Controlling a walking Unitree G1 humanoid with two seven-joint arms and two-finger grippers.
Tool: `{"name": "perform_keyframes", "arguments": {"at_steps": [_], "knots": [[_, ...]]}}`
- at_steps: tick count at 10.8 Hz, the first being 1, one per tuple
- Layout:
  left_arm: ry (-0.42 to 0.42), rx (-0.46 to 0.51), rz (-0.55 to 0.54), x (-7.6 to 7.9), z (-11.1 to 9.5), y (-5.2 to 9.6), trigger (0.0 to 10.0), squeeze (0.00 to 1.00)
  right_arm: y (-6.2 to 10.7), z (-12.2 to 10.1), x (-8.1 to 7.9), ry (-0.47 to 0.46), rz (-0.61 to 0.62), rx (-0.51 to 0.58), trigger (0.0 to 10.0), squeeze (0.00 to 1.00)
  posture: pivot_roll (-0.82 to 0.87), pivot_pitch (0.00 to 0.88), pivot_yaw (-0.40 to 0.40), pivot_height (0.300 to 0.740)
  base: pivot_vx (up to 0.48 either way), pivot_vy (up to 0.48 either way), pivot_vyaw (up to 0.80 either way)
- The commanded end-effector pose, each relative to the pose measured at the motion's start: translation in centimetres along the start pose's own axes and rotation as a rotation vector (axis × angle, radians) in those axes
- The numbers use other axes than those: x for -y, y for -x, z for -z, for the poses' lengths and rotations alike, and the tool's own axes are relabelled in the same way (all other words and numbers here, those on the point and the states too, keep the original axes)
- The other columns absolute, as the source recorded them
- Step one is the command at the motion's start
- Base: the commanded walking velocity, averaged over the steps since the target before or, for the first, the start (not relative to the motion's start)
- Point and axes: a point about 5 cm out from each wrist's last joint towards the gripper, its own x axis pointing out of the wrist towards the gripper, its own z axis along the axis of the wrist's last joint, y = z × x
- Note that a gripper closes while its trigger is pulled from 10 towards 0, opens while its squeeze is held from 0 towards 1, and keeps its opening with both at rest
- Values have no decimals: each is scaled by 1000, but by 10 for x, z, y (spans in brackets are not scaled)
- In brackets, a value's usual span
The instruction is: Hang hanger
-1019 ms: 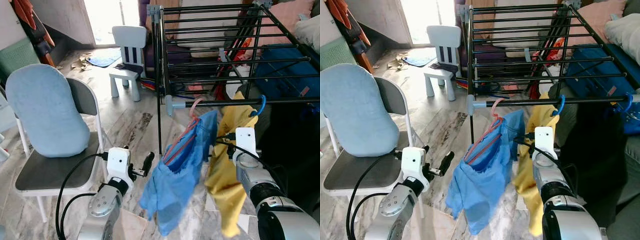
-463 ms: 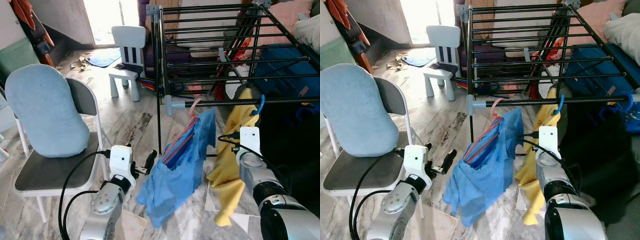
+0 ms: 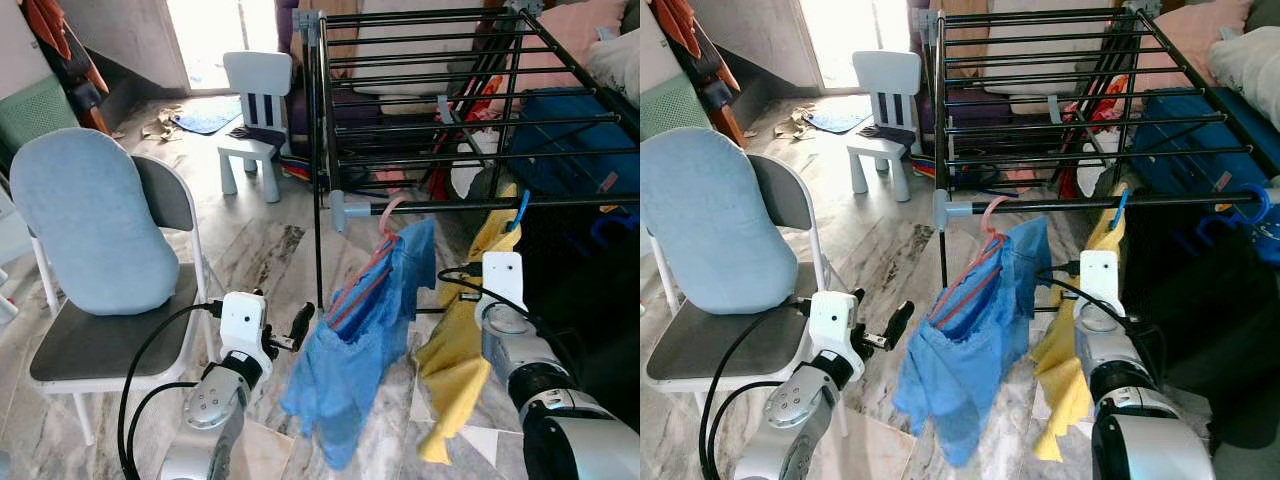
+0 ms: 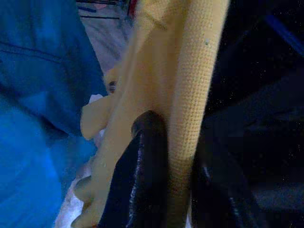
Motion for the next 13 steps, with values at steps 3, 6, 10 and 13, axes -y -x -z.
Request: {"name": "perform_keyframes", "arguments": {"at_steps": [3,6,10,13], "knots": [[-14,4,11,-5,-3,-1,10000,0,0,-10,-4,-2,-9,38,0,0,-116,0,45,740,0,0,0],[-31,25,4,-8,-14,0,10000,0,2,-33,4,25,27,191,0,0,-112,0,64,740,0,0,0],[-46,15,-45,-14,-16,7,10000,0,31,1,21,49,39,261,10000,0,-97,0,44,740,0,0,0],[-64,-3,-70,-13,-15,5,10000,0,62,45,42,87,0,181,10000,0,-133,0,58,740,0,0,0]]}}
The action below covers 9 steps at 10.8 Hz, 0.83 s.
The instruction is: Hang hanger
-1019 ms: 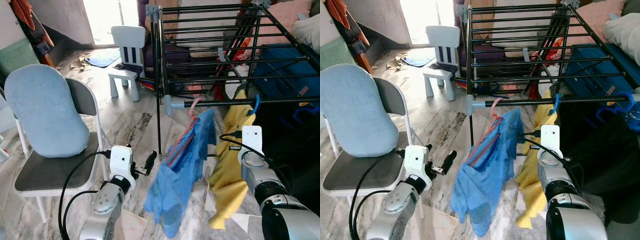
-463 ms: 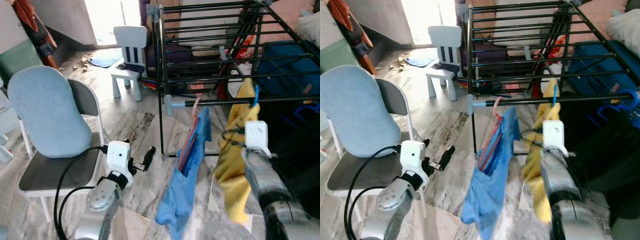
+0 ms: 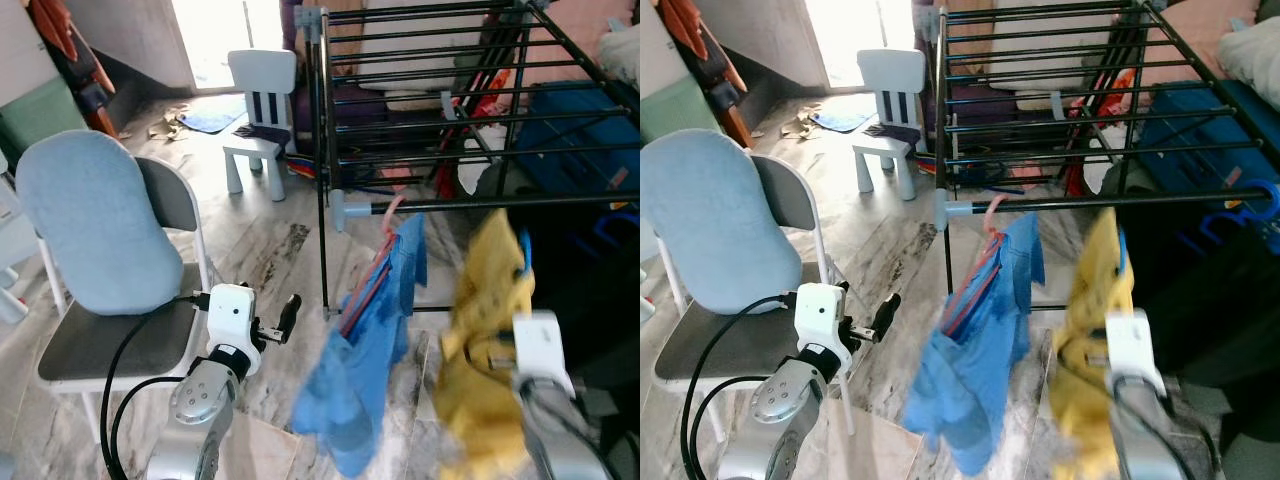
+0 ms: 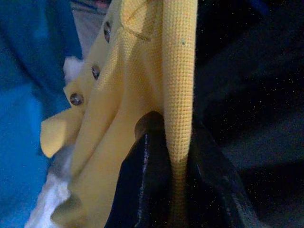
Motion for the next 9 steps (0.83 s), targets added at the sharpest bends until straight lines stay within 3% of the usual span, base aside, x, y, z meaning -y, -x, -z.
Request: {"name": "perform_keyframes", "arguments": {"at_steps": [1,5,9], "knots": [[-18,-15,-3,-2,0,-2,10000,0,1,-20,1,-33,-7,66,10000,0,-137,0,62,740,0,0,0],[-45,-12,-6,-2,-3,-7,10000,0,5,-35,-4,-63,-66,92,10000,0,-140,0,57,740,0,0,0],[-46,-40,-15,0,4,2,10000,0,7,-54,-2,-54,-83,141,10000,0,-140,0,49,740,-259,0,0]]}}
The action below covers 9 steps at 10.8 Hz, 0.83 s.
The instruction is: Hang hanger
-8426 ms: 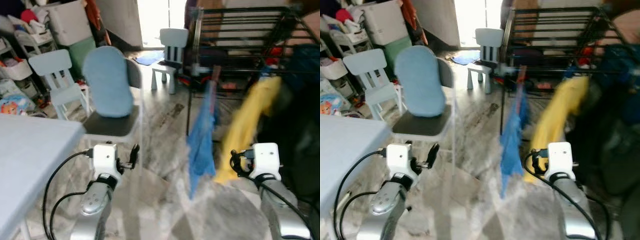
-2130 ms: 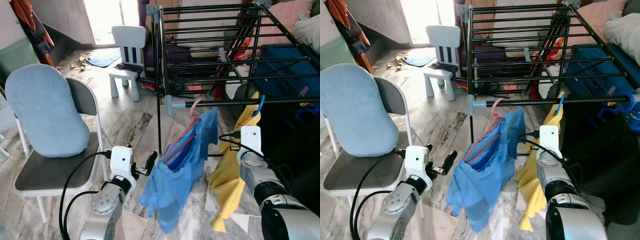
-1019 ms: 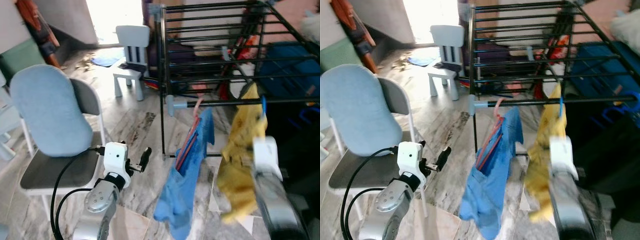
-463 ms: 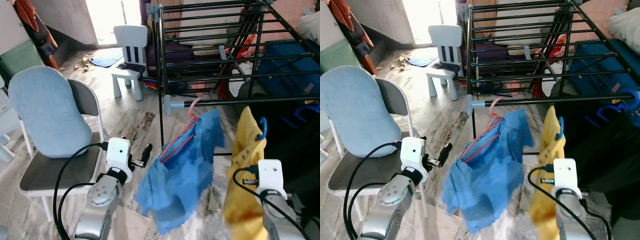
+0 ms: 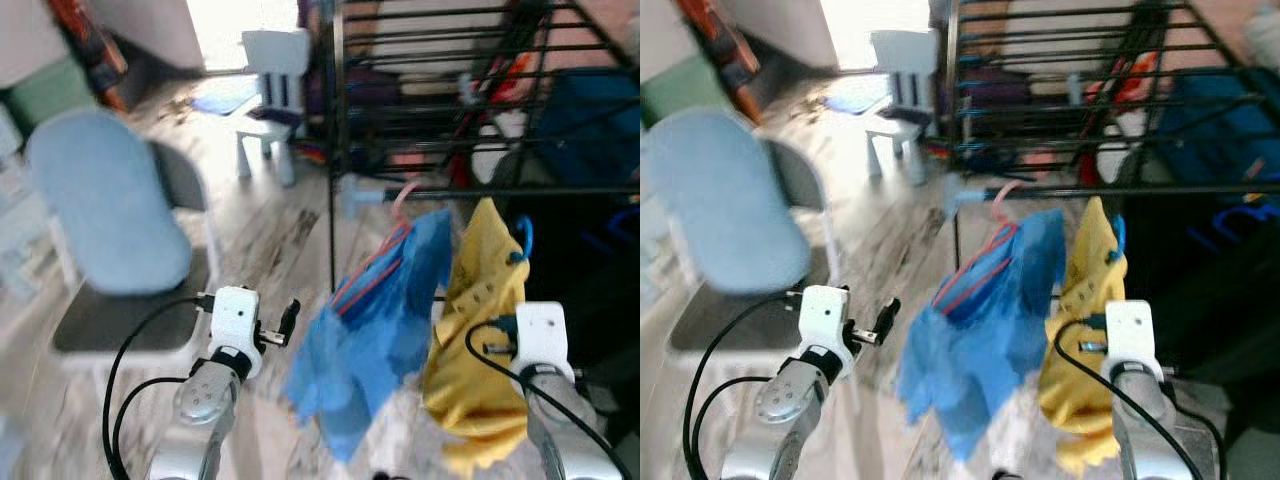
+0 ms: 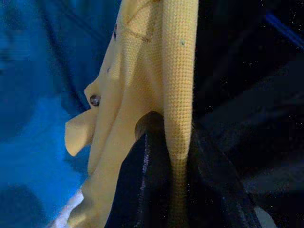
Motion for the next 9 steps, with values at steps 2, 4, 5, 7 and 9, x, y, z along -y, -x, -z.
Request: {"name": "perform_keyframes", "arguments": {"at_steps": [2,4,5,7,9], "knots": [[-16,5,-5,-2,-5,-1,10000,0,-2,-10,4,-28,6,14,10000,0,-139,0,44,740,-279,0,0],[-14,15,-27,-6,-8,-2,10000,0,-2,-15,2,-30,-3,20,10000,0,-142,0,38,740,-281,0,0],[-11,14,-32,-5,-8,-2,10000,0,-2,-13,2,-36,-3,2,10000,0,-143,0,35,740,-281,0,0],[-6,13,-34,-3,-8,-2,10000,0,-3,-14,1,-45,-6,-6,10000,0,-144,0,34,740,-281,0,0],[-4,12,-36,-4,-8,-2,10000,0,-2,-13,-3,-61,-43,-9,10000,0,-144,0,35,740,-285,0,0]]}}
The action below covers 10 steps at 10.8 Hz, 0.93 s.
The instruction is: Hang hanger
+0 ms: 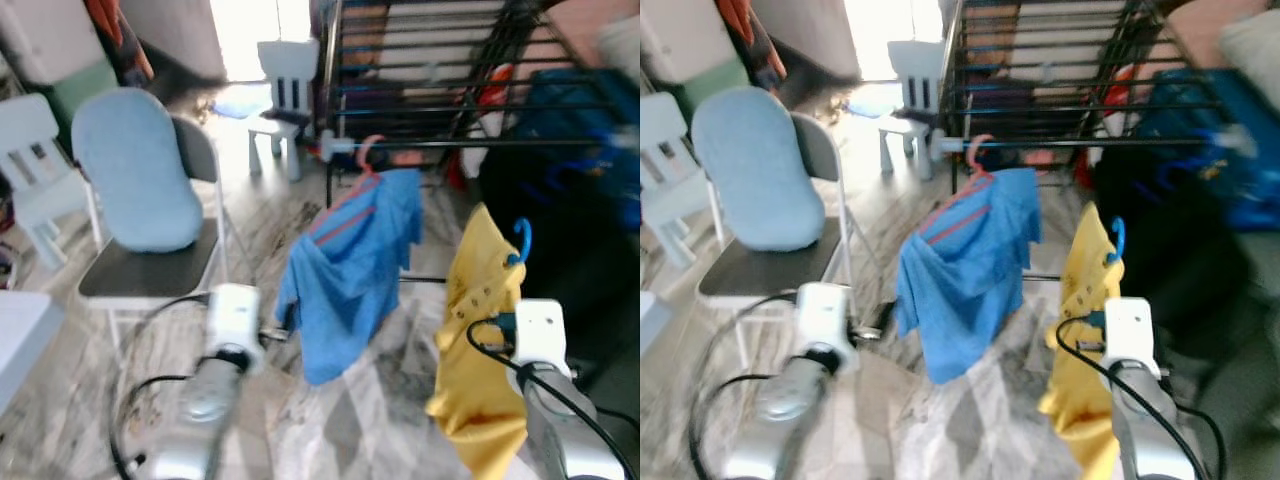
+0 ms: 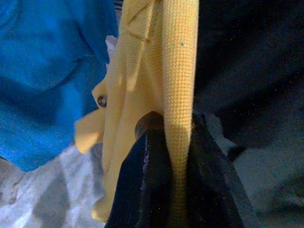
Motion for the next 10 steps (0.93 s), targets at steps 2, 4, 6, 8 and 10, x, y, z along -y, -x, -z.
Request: {"name": "perform_keyframes", "arguments": {"at_steps": [2,4,6,8,10], "knots": [[-15,-4,-31,-10,-1,3,10000,0,2,-13,-6,-2,-25,49,10000,0,-146,0,36,740,-287,0,0],[-15,-4,-30,-10,-2,3,10000,0,2,-13,-7,-7,-29,45,10000,0,-144,0,37,740,-289,0,0],[-15,-7,-27,-9,-2,3,10000,0,2,-13,-7,-15,-33,38,10000,0,-144,0,37,740,-324,0,0],[-14,-8,-27,-9,-2,4,10000,0,2,-13,-7,-16,-36,37,10000,0,-143,0,36,740,-326,0,0],[-12,-12,-27,-8,-1,4,10000,0,2,-14,-9,-22,-51,35,10000,0,-143,0,36,740,-261,0,0]]}}
